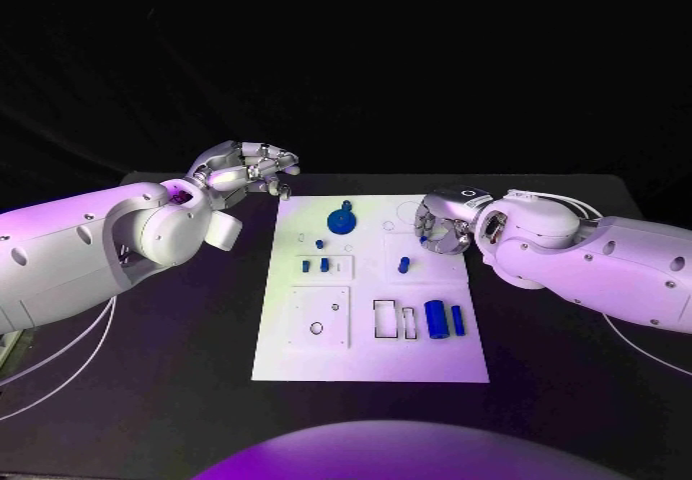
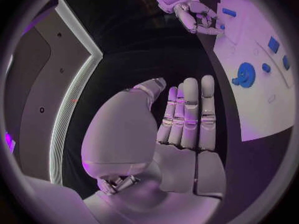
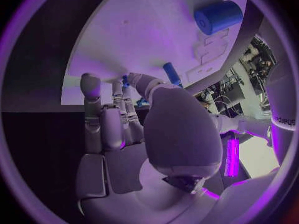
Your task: Assemble the parts on the task board
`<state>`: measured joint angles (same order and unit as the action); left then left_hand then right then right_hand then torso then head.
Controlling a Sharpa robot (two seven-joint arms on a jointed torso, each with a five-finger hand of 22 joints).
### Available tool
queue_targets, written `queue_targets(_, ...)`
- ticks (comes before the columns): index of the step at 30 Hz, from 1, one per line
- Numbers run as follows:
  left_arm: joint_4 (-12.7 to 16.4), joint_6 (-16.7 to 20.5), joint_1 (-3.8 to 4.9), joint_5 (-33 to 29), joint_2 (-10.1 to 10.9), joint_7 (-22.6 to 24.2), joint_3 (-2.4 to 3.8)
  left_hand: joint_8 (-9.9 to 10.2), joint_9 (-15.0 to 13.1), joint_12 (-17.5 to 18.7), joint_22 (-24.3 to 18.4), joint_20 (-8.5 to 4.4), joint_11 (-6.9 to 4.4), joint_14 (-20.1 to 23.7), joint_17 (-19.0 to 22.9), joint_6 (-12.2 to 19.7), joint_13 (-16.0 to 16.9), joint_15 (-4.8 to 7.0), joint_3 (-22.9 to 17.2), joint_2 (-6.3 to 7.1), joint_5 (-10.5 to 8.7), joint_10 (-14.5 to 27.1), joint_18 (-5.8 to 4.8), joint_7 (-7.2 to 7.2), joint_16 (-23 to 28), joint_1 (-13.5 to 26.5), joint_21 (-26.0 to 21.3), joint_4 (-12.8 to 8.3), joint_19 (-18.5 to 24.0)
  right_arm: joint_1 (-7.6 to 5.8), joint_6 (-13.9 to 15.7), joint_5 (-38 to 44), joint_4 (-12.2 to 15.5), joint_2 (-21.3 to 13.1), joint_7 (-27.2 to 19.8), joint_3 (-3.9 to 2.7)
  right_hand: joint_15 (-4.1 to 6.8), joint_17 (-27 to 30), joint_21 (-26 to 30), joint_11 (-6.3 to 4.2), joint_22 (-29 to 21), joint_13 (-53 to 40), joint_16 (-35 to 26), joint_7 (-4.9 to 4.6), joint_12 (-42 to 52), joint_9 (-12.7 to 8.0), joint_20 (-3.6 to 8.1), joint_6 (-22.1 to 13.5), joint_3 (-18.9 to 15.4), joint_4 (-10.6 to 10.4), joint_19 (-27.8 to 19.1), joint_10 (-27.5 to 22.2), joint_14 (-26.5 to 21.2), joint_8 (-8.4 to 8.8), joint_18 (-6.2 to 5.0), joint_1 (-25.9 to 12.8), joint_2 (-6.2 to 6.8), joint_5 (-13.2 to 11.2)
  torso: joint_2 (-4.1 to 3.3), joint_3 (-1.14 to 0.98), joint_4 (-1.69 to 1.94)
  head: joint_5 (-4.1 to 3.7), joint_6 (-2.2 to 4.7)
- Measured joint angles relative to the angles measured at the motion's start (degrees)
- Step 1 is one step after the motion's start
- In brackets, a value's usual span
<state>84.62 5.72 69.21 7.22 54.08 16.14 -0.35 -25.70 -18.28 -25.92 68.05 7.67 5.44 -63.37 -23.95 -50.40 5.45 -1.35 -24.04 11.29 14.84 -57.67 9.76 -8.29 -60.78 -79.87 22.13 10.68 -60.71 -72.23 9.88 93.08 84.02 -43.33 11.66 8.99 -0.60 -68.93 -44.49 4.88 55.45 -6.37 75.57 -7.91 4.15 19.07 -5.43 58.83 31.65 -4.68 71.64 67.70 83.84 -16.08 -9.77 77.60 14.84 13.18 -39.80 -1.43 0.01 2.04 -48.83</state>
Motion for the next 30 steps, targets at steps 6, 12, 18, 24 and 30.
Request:
queue_targets(6, 0.07, -0.08, 0.00, 0.11, 0.10, -0.15, -0.01, 0.46, 0.08, 0.30, -0.17, 0.00, -0.12, 0.00, 0.00, 0.00, -0.13, 0.00, 0.00, 0.00, 0.00, -0.12, 0.00, 0.00, 0.00, 0.00, -0.22, 0.00, 0.00, 0.14, -0.08, 0.31, -0.26, 0.33, 0.27, -0.13, 0.21, -1.61, -3.02, -0.45, 2.70, -0.44, 1.70, 0.37, 0.35, 0.65, 0.32, 1.03, 1.93, 0.18, 0.93, 1.42, 0.21, -0.37, 0.64, 0.49, -1.10, -1.21, 0.01, 0.00, -0.01, -0.01, -0.15)
queue_targets(12, 0.12, -0.09, 0.00, 0.28, 0.13, -0.40, -0.01, 0.67, 0.08, 0.63, -0.26, 0.00, -0.21, -0.42, 0.05, 0.00, -0.25, 0.00, -0.18, 0.00, 0.16, -0.21, 0.00, 0.00, 0.00, 0.00, -0.22, -0.18, 0.00, 0.38, -0.25, 1.08, -0.29, 0.57, 0.69, -0.29, 0.63, -3.07, -5.85, -1.01, 5.22, -0.95, 2.89, 0.65, 0.59, 1.70, 0.73, 2.07, 2.93, 1.04, 1.75, 2.85, 0.19, -1.23, 0.92, 0.61, -1.68, -1.23, 0.05, 0.01, -0.02, 0.00, -0.33)
queue_targets(18, 0.14, -0.11, 0.00, 0.61, 0.17, -0.83, -0.01, 0.91, 0.14, 0.91, -0.32, 0.00, -0.21, -0.42, 0.05, 0.00, -0.34, 0.00, -0.24, 0.00, 0.33, -0.21, 0.00, 0.00, 0.00, 0.00, -0.22, -0.24, 0.00, 0.56, -0.38, 2.41, 0.00, 0.66, 1.43, -0.34, 1.05, -3.64, -7.83, -1.43, 6.98, -1.68, 3.66, 0.91, 0.59, 2.60, 1.03, 2.91, 3.25, 1.99, 2.46, 3.87, 0.19, -1.89, 0.93, 0.84, -1.89, -0.95, 0.08, 0.01, -0.03, 0.02, -0.47)
queue_targets(24, 0.15, -0.14, 0.00, 0.96, 0.18, -1.29, -0.01, 1.14, 0.14, 1.18, -0.44, 0.00, -0.01, -0.42, 0.10, 0.22, -0.48, 0.00, -0.43, 0.00, 1.06, -0.41, -0.01, -0.21, 0.22, 0.00, -0.22, -0.44, 0.00, 0.80, 0.10, 3.99, 0.52, 0.63, 2.38, -0.30, 1.05, -3.74, -8.66, -1.29, 7.96, -2.18, 3.89, 0.90, 0.67, 3.29, 1.23, 2.93, 3.77, 2.87, 2.66, 4.17, 0.19, -2.32, 0.93, 1.21, -2.26, -0.87, 0.09, 0.02, -0.04, -0.16, -0.50)
queue_targets(30, 0.15, -0.18, 0.00, 1.22, 0.14, -1.64, -0.01, 1.55, 0.20, 1.51, -0.50, -0.20, -0.01, -0.42, 0.10, 0.22, -0.55, 0.00, -0.56, 0.00, 1.33, -0.41, -0.02, -0.21, 0.22, 0.00, -0.22, -0.56, -0.21, 1.17, 1.88, 5.34, 1.04, 0.46, 3.37, -0.07, 1.05, -3.76, -9.08, -1.29, 8.36, -2.43, 3.89, 0.89, 0.67, 3.33, 1.23, 2.93, 3.90, 3.00, 2.66, 4.17, 0.19, -2.33, 0.93, 1.21, -2.26, -0.88, 0.09, 0.04, -0.03, -0.44, -0.40)
